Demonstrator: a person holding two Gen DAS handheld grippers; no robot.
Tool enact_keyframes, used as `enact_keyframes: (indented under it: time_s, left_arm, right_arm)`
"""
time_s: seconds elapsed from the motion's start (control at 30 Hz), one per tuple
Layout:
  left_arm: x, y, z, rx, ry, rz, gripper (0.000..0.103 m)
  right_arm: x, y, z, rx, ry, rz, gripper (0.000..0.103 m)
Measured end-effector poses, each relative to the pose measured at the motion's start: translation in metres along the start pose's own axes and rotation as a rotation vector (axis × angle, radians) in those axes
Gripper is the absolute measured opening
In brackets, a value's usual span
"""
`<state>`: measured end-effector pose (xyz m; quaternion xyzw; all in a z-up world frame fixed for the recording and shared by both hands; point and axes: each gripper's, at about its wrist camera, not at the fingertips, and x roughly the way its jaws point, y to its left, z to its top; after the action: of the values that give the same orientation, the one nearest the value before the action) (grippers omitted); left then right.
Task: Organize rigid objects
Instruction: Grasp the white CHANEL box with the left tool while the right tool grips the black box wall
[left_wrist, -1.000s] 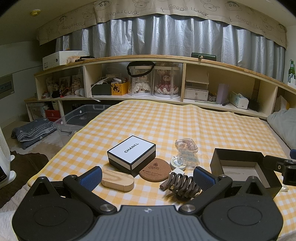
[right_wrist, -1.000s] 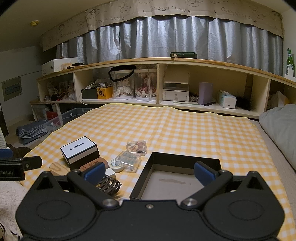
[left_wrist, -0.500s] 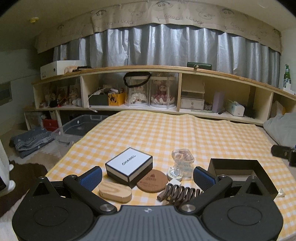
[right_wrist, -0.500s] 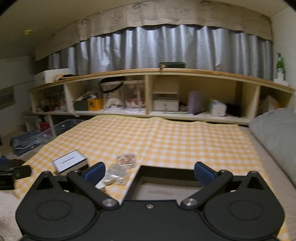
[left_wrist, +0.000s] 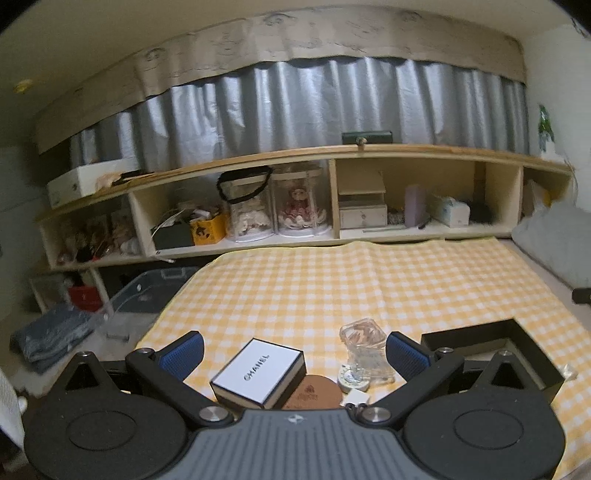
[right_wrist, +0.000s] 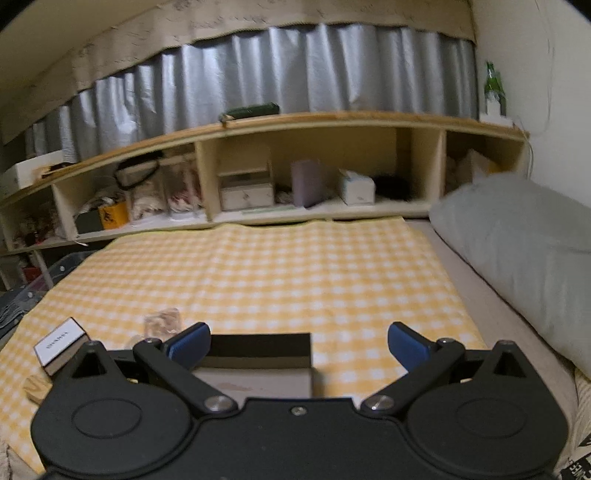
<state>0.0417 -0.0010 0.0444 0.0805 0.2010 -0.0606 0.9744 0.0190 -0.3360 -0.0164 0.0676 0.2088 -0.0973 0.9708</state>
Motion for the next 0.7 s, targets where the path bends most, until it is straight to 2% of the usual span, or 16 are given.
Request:
enact_keyframes:
  time_s: [0.17,0.27,0.37,0.43,0.53,0.7]
  left_arm:
    - [0.040,0.022,0.006,0.033,0.092,-0.090,0.103]
    - [0.070,0.035,0.005,0.052,0.149,-0.136,0.103]
    - [0.096,0.042,0.001,0.086,0.167,-0.151,0.103]
    - [0.113,0.045,-0.003,0.105,0.173,-0.167,0.103]
    - [0.139,0.053,-0.007,0.109,0.200,-0.174,0.103]
    - [0.170,0.066,-0.019,0.066,0.214,-0.193,0.103]
  right_arm:
    - [0.023,-0.019,-0.002,0.064,0.076,-0.019,0.103]
    - [0.040,-0.028,-0.006,0.081,0.150,-0.012,0.103]
    - [0.057,-0.034,-0.012,0.123,0.242,0.015,0.100]
    - [0.072,-0.036,-0.017,0.139,0.316,0.029,0.082]
    - [0.089,-0.036,-0.024,0.149,0.404,0.053,0.064]
    - [0.109,-0.023,-0.032,0.108,0.476,0.056,0.053]
